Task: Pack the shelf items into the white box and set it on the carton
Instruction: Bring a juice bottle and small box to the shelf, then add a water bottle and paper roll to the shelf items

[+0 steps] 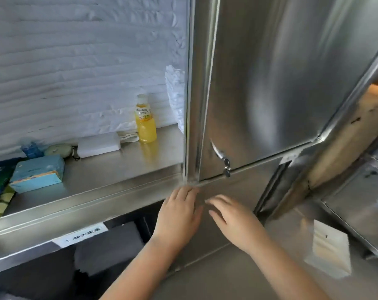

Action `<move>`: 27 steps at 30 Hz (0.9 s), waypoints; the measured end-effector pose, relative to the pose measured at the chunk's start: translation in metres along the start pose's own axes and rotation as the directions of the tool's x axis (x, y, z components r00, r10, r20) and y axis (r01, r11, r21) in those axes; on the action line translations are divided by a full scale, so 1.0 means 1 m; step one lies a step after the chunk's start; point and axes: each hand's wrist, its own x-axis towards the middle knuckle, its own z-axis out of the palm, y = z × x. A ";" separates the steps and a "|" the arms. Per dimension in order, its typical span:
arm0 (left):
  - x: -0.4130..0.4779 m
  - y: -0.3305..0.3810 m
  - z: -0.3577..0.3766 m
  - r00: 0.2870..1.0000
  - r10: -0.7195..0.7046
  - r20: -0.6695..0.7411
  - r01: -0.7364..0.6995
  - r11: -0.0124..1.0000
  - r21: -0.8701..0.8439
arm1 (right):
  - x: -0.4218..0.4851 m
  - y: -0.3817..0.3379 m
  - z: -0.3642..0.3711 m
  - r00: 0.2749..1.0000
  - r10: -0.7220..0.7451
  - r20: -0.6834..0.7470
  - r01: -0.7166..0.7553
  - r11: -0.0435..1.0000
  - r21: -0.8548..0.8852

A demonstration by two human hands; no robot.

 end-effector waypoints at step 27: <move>0.187 0.674 0.108 0.319 0.946 -0.050 -0.921 0.298 -0.250 | -0.434 0.326 -0.412 0.240 0.643 -0.728 -0.958 0.276 -0.071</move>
